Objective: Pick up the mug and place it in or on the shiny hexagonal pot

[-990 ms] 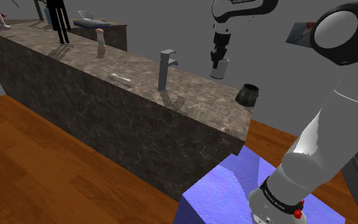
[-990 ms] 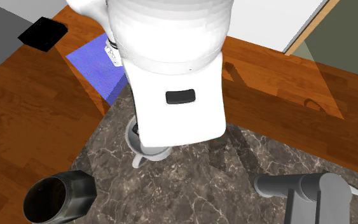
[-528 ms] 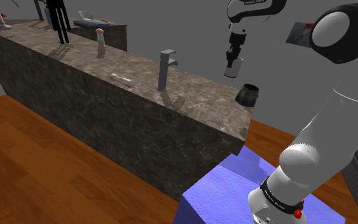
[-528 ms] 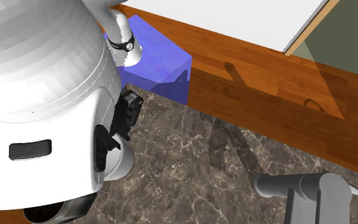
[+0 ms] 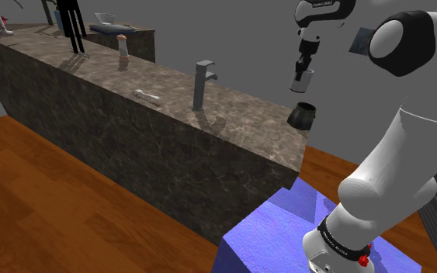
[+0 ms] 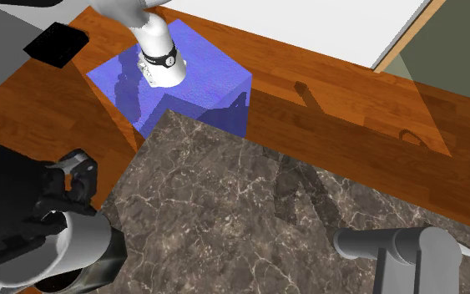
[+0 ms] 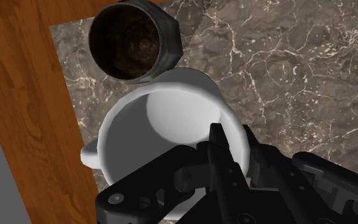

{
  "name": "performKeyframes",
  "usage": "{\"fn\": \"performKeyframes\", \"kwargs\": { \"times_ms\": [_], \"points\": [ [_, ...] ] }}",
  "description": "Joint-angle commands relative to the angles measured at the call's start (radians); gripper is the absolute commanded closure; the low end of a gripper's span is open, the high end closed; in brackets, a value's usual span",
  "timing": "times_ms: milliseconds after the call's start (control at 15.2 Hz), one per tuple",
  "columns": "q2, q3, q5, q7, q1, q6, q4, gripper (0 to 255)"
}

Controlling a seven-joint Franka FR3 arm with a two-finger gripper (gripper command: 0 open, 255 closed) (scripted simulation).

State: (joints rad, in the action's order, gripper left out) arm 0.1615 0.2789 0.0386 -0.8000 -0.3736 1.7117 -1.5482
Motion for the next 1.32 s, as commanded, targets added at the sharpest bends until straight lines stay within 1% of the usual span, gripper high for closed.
{"fn": "performKeyframes", "kwargs": {
  "times_ms": [0, 264, 462, 1254],
  "points": [
    [0.029, 0.02, -0.012, -0.054, -0.032, -0.008, 0.04, 255],
    [0.101, 0.052, -0.042, -0.15, -0.099, -0.035, 0.141, 255],
    [0.174, 0.073, -0.073, -0.225, -0.159, -0.067, 0.246, 255],
    [0.155, 0.069, -0.066, -0.215, -0.146, 0.103, 0.058, 255]
  ]
}}
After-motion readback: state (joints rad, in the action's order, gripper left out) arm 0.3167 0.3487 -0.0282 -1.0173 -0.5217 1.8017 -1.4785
